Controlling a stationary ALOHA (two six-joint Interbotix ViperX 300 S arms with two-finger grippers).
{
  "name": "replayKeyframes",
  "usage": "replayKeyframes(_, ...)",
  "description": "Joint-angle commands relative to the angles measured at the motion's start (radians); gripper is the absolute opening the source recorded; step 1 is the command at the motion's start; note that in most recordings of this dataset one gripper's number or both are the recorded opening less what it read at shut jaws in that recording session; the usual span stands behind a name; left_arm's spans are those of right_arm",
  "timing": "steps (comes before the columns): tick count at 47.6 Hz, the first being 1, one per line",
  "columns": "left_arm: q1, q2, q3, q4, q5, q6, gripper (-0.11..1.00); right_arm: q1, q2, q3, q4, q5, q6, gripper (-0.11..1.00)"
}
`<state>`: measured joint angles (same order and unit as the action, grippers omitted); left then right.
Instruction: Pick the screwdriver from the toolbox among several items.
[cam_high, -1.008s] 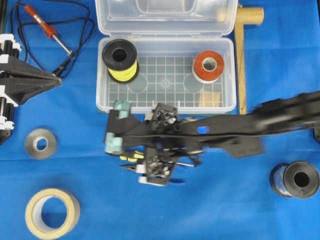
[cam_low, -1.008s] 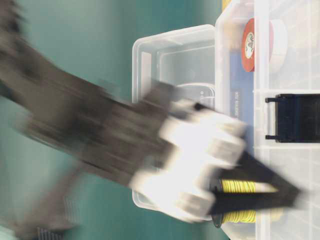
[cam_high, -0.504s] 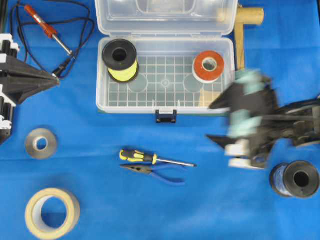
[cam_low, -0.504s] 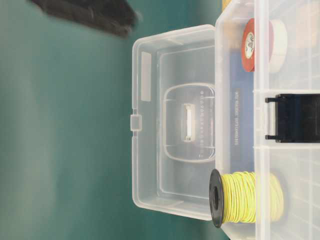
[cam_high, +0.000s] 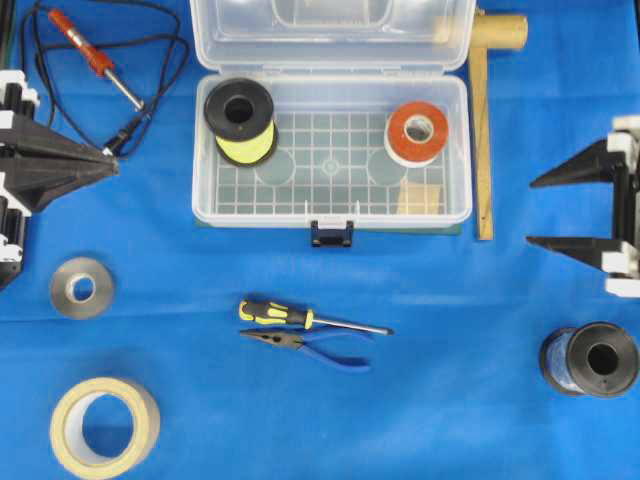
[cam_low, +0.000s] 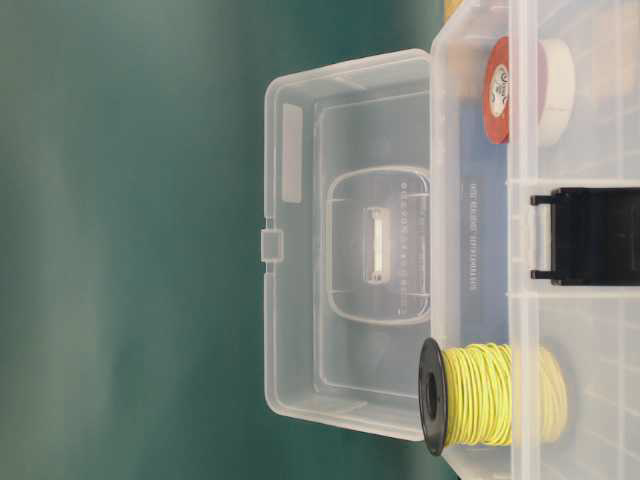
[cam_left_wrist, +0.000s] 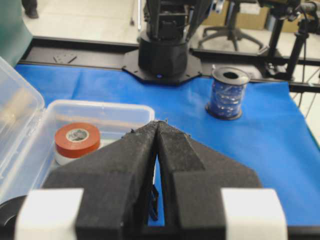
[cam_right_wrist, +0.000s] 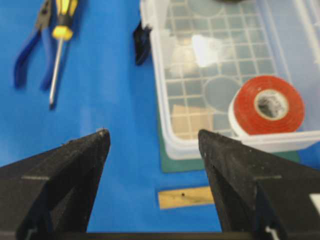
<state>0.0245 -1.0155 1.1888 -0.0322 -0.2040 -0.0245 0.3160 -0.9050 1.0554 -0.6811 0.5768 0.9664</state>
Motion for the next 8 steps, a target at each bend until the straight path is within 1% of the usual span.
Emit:
replayKeyframes(1, -0.002, 0.006, -0.009, 0.0, -0.011, 0.002, 0.0, 0.005, -0.026, 0.029, -0.018, -0.048, 0.002, 0.72)
replayKeyframes(8, -0.002, 0.008, -0.009, 0.0, -0.017, 0.002, 0.0, -0.015, -0.051, 0.087, -0.037, -0.091, 0.002, 0.72)
